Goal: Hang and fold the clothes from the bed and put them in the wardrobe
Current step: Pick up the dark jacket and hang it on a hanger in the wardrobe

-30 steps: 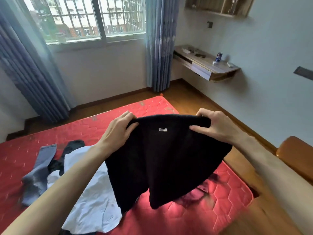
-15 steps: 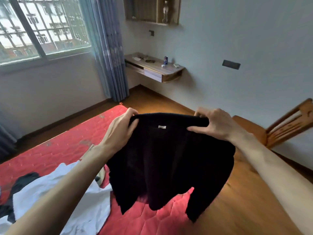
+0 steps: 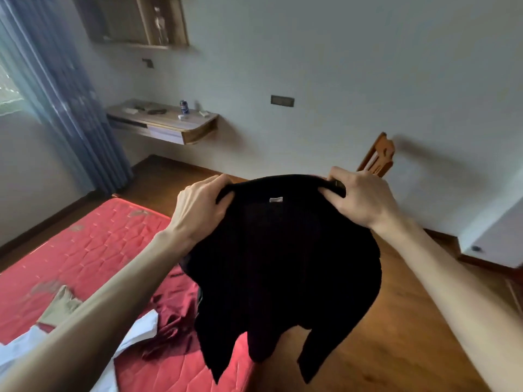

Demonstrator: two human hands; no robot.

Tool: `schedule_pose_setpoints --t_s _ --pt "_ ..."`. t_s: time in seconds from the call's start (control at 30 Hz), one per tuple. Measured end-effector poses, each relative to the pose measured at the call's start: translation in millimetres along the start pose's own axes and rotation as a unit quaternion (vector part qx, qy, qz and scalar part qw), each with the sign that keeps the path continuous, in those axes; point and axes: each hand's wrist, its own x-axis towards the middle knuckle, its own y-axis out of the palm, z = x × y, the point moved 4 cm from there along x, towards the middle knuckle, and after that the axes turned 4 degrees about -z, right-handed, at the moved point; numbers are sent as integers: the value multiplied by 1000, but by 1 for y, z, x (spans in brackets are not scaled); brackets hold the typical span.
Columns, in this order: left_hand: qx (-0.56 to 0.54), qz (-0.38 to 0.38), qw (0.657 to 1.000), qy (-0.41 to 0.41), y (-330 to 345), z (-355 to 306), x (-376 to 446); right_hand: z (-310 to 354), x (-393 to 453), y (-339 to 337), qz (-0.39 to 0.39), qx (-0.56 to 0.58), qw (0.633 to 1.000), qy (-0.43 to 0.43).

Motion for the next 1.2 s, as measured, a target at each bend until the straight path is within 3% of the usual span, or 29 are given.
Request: schedule_pose_setpoints --t_s 0.3,0.53,0.73,0.87,1.0,1.2 --pt "-52 7 998 37 68 -130 38 -107 -81 -78 -73 16 988 139" --pt "-151 69 982 85 125 -227 57 -168 -142 -126 -123 59 953 271" --pt "-281 80 948 127 166 -303 79 -214 -198 -165 -154 85 920 350" --pt "-312 100 925 193 200 -360 98 -240 -231 -195 -210 109 889 392" --pt "-335 131 900 246 234 -419 119 -258 -254 -226 -283 62 859 422" --pt "-381 199 852 300 268 -497 145 -275 -280 -273 -323 1 832 452"
